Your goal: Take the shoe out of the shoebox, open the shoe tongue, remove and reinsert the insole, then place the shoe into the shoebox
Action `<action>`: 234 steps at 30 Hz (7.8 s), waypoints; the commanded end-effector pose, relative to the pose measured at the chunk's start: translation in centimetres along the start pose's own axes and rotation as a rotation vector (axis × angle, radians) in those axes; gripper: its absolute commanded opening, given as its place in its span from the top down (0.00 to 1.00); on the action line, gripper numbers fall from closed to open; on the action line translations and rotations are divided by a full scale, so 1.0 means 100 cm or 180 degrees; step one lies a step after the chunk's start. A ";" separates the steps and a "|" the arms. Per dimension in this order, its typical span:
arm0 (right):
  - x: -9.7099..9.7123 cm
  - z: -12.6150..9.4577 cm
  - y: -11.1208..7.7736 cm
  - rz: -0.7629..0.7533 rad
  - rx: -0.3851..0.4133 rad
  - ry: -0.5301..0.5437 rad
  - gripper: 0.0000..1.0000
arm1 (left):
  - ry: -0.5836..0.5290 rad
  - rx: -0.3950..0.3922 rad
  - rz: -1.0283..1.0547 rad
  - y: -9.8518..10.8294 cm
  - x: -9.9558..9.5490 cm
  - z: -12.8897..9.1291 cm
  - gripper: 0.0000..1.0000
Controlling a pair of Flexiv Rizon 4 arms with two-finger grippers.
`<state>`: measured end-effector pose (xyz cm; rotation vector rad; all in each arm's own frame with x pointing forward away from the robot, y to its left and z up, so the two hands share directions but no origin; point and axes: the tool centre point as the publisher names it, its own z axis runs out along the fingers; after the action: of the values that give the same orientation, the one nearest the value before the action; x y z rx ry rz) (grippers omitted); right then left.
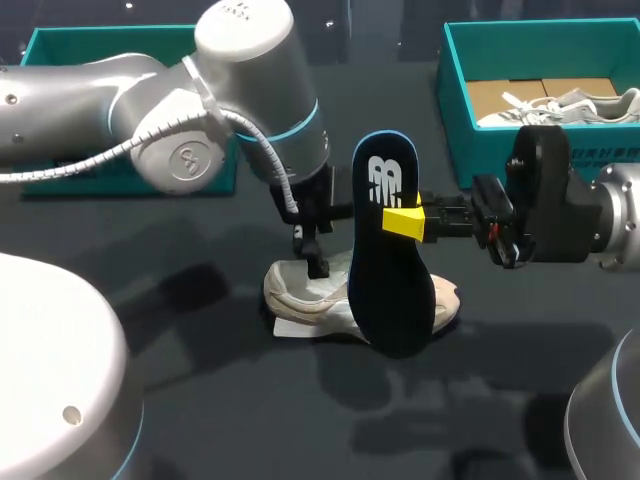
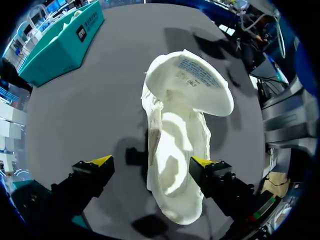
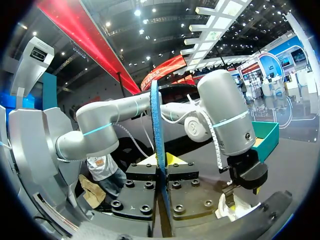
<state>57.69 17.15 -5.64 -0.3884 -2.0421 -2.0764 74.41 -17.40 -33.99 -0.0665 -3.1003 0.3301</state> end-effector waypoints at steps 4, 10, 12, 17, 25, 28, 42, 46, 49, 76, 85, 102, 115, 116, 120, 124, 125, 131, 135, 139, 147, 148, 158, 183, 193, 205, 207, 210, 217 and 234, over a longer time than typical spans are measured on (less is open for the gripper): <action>0.000 0.002 0.000 0.0000 -0.0002 -0.0004 1.00 | 0.0023 -0.0071 -0.0008 -0.015 -0.007 0.022 0.04; 0.000 0.002 0.000 0.0000 -0.0002 -0.0004 1.00 | -0.0007 -0.0132 -0.0008 -0.017 -0.005 0.033 0.21; 0.000 0.002 0.000 0.0000 -0.0002 -0.0004 1.00 | -0.0018 -0.0164 -0.0019 -0.017 -0.005 0.036 0.25; 0.000 0.002 0.000 0.0000 -0.0002 -0.0004 1.00 | -0.0020 -0.0247 -0.0023 -0.018 -0.005 0.045 0.44; 0.000 0.002 0.000 0.0000 -0.0002 -0.0004 1.00 | -0.0015 -0.0297 0.0014 -0.021 -0.004 0.049 0.55; 0.000 0.002 0.000 0.0000 -0.0002 -0.0004 1.00 | -0.0008 -0.0333 0.0024 -0.022 -0.004 0.052 0.60; 0.000 0.002 0.000 0.0000 -0.0002 -0.0004 1.00 | 0.0202 -0.0391 0.0112 -0.013 -0.002 0.049 1.00; 0.000 0.002 0.000 0.0000 -0.0002 -0.0004 1.00 | 0.0367 -0.0366 0.0226 -0.012 0.000 0.041 1.00; 0.000 0.002 0.000 0.0000 -0.0002 -0.0004 1.00 | 0.0469 -0.0364 0.0358 -0.013 0.002 0.034 1.00; 0.000 0.002 0.000 0.0000 -0.0002 -0.0004 1.00 | 0.0771 -0.0265 0.2021 -0.009 0.007 -0.017 1.00; 0.000 0.002 0.000 0.0000 -0.0002 -0.0004 1.00 | 0.0718 -0.0495 0.3429 -0.006 0.012 -0.030 1.00; 0.000 0.002 0.000 0.0000 -0.0002 -0.0004 1.00 | 0.0623 -0.0246 0.4739 -0.011 0.016 -0.029 1.00; 0.000 0.002 0.000 0.0000 -0.0002 -0.0004 1.00 | 0.0634 -0.0180 0.4967 -0.022 0.021 -0.002 1.00; 0.000 0.002 0.000 0.0000 -0.0002 -0.0004 1.00 | 0.0633 -0.0182 0.4970 -0.023 0.022 0.001 1.00; 0.000 0.002 0.000 0.0000 -0.0002 -0.0004 1.00 | 0.0654 -0.0190 0.4989 -0.025 0.024 0.012 1.00; 0.000 0.002 0.000 0.0000 -0.0002 -0.0004 1.00 | 0.0688 -0.0180 0.4992 -0.023 0.029 0.016 1.00; 0.000 0.002 0.000 0.0000 -0.0002 -0.0004 1.00 | 0.0697 -0.0181 0.4986 -0.023 0.033 0.018 1.00; 0.000 0.002 0.000 0.0000 -0.0002 -0.0004 1.00 | 0.0733 -0.0183 0.4969 -0.023 0.043 0.022 1.00; 0.000 0.002 0.000 0.0000 -0.0002 -0.0004 1.00 | 0.0755 -0.0201 0.4969 -0.024 0.043 0.028 1.00; 0.000 0.002 0.000 0.0000 -0.0002 -0.0004 1.00 | 0.0767 -0.0254 0.4977 -0.027 0.044 0.035 1.00; 0.000 0.002 0.000 0.0000 -0.0002 -0.0004 1.00 | 0.0759 -0.0295 0.4980 -0.036 0.042 0.048 1.00; 0.000 0.002 0.000 0.0000 -0.0002 -0.0004 1.00 | 0.0749 -0.0304 0.4979 -0.037 0.042 0.050 1.00; 0.000 0.002 0.000 0.0000 -0.0002 -0.0004 1.00 | 0.0665 -0.0309 0.5002 -0.044 0.037 0.057 0.65; 0.000 0.002 0.000 0.0000 -0.0002 -0.0004 1.00 | -0.1037 0.1301 0.4301 -0.063 0.013 -0.059 0.00; 0.000 0.002 0.000 0.0000 -0.0002 -0.0004 1.00 | -0.1037 0.1301 0.4301 -0.063 0.013 -0.059 0.00; 0.000 0.002 0.000 0.0000 -0.0002 -0.0004 1.00 | -0.2092 0.1923 0.4327 -0.074 0.006 -0.099 0.00; 0.000 0.002 0.000 0.0000 -0.0002 -0.0004 1.00 | -0.2237 0.2033 0.4342 -0.076 0.003 -0.109 0.00; 0.000 0.002 0.000 0.0000 -0.0002 -0.0004 1.00 | -0.2461 0.2158 0.4338 -0.078 -0.003 -0.123 0.00; -0.009 -0.004 0.002 0.0121 -0.0075 0.0106 1.00 | -0.2917 0.2416 0.4251 -0.076 -0.013 -0.144 0.00; -0.087 -0.045 0.018 0.0910 -0.0331 0.0448 1.00 | -0.3213 0.2753 0.4141 -0.068 -0.022 -0.168 0.00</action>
<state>63.92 11.77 -5.83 -0.6057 -1.7343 -1.9982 76.76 -20.59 -16.00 -2.4454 -2.5819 2.0937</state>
